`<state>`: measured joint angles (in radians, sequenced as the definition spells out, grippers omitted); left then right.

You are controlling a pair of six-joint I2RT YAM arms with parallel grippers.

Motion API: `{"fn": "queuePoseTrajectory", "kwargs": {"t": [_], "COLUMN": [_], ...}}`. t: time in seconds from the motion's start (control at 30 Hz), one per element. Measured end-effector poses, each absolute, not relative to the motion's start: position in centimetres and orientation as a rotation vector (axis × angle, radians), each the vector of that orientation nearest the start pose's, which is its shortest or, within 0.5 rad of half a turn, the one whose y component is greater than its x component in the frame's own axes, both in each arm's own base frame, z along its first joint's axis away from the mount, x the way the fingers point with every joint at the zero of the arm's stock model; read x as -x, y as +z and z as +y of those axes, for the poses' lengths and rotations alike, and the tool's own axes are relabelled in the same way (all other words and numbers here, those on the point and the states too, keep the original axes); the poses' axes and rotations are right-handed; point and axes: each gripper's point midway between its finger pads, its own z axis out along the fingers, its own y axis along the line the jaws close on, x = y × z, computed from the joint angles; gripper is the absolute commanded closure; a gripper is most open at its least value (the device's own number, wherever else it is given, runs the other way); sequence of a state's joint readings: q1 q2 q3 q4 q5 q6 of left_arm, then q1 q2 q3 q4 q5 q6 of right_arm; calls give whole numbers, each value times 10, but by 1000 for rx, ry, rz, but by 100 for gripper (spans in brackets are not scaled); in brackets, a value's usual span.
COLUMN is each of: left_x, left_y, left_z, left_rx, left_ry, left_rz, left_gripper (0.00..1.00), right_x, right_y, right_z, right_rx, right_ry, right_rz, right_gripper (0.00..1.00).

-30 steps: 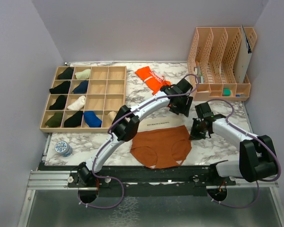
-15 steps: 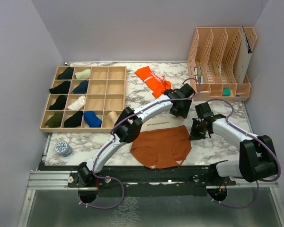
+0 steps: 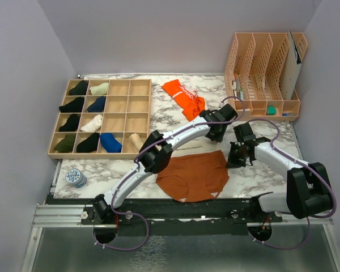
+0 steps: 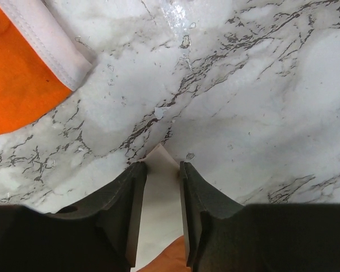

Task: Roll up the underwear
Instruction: Fold the underwear at the center of the board.

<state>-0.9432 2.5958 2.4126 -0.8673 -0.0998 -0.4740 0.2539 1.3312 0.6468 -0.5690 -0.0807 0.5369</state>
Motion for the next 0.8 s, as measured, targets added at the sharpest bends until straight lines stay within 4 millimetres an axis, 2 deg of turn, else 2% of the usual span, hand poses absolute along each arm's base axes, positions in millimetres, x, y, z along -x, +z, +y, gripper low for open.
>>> {"fn": "queuePoseTrajectory", "kwargs": {"t": [0.33, 0.57, 0.8], "left_x": [-350, -348, -355], "left_y": [29, 33, 44], "left_z": [-478, -491, -502], "left_rx": [-587, -563, -514], "left_ry": [-309, -398, -542], "left_rz": [2577, 2576, 2563], "left_gripper": [100, 100, 100], "right_x": [-213, -215, -242], "right_y": [19, 28, 63], "right_z": [93, 89, 75], "right_rx": [-374, -407, -481], "right_ry": [297, 272, 163], "right_rz": [2830, 2797, 2672], "right_gripper": [100, 100, 100]}}
